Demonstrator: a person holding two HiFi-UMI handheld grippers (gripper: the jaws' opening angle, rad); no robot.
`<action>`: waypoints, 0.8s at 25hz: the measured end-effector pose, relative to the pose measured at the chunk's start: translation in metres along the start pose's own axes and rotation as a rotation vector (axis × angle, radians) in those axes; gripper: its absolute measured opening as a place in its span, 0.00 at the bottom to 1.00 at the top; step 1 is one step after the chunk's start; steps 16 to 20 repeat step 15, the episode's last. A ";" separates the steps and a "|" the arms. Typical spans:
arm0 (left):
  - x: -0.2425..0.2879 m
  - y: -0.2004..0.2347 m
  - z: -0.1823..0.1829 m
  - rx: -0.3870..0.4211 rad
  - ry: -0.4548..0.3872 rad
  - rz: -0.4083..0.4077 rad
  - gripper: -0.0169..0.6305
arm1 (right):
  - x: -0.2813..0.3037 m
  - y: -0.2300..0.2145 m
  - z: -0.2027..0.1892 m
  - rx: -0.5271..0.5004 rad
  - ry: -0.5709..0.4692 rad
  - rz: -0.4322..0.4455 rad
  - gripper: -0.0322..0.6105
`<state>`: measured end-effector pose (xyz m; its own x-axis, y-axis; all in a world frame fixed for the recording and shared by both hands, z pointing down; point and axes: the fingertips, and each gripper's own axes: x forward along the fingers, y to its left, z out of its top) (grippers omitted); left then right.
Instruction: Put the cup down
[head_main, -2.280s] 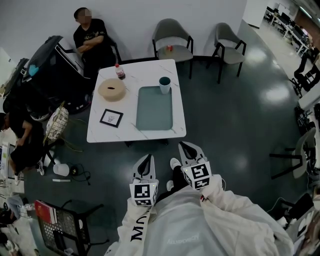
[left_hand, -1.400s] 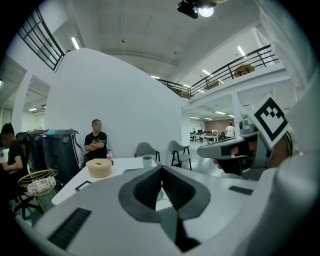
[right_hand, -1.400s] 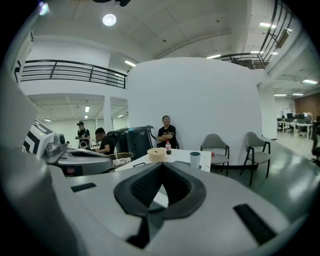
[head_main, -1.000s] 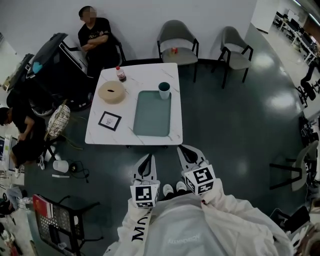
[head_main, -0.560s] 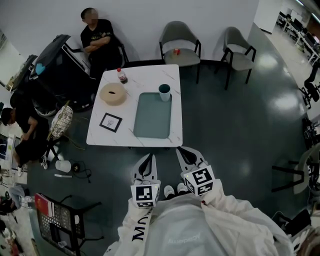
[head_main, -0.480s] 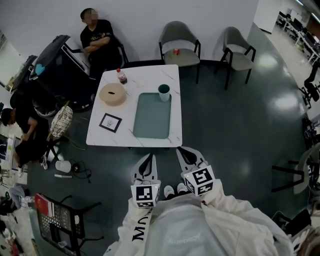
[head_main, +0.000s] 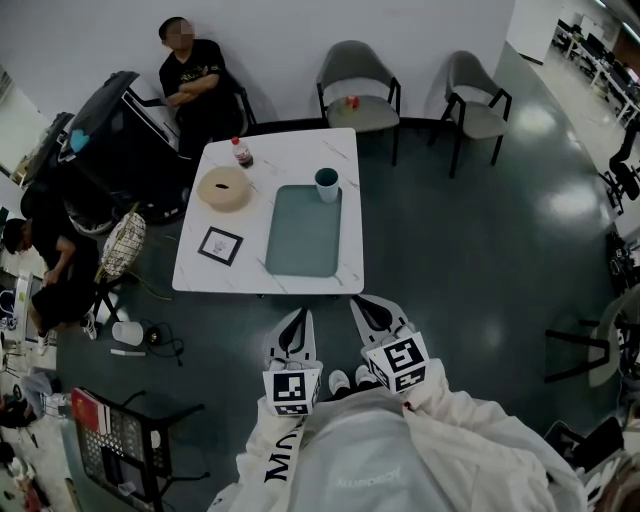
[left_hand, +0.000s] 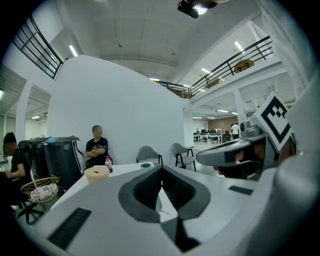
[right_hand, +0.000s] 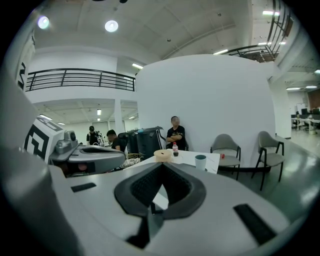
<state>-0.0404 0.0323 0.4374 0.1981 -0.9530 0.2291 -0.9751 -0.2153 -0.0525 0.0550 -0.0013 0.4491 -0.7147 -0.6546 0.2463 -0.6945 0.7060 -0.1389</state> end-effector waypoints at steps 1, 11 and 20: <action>0.000 0.000 0.001 -0.001 0.000 -0.001 0.04 | 0.000 0.000 0.001 -0.002 -0.001 0.002 0.06; 0.004 -0.003 -0.002 -0.001 0.011 -0.004 0.04 | 0.002 -0.003 -0.002 0.007 0.013 0.005 0.06; 0.005 -0.004 -0.002 -0.003 0.016 -0.009 0.04 | 0.003 -0.004 -0.003 0.006 0.015 0.003 0.06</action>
